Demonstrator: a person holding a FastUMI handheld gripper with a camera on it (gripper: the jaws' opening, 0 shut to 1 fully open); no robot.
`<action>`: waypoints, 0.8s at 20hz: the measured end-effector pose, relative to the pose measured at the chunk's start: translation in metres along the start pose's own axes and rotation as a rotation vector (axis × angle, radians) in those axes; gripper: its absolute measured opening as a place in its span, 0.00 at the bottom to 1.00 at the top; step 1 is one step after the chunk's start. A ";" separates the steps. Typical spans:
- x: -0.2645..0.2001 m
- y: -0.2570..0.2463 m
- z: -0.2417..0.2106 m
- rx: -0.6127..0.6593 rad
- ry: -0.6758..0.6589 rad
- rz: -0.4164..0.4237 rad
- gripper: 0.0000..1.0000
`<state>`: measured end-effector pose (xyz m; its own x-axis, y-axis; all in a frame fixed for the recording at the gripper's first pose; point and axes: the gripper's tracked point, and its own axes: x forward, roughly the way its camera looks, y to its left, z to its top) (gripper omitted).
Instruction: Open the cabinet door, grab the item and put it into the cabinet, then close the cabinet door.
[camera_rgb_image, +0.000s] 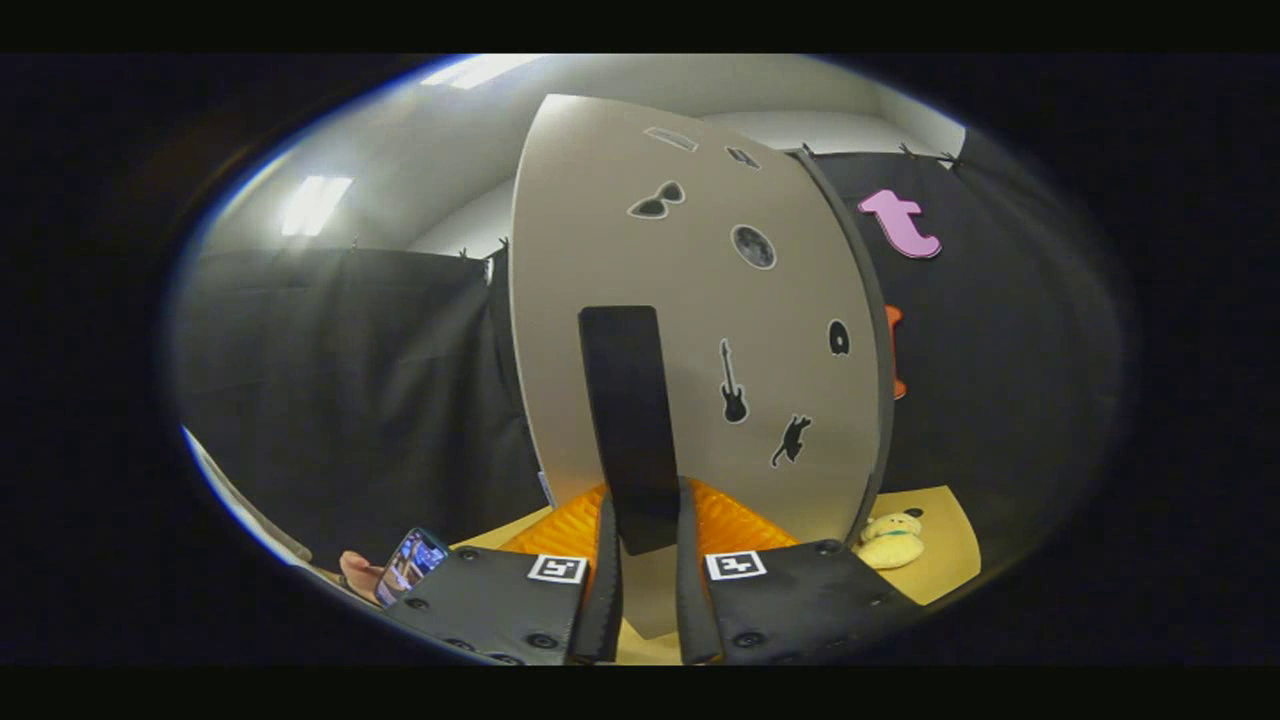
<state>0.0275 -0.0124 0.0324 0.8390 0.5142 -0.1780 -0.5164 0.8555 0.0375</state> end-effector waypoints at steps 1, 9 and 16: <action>-0.003 -0.002 0.001 0.008 -0.006 0.007 0.30; -0.022 -0.018 0.004 0.053 -0.034 0.050 0.30; -0.029 -0.026 0.005 0.069 -0.044 0.112 0.30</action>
<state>0.0178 -0.0493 0.0411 0.7841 0.6078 -0.1254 -0.5957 0.7938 0.1228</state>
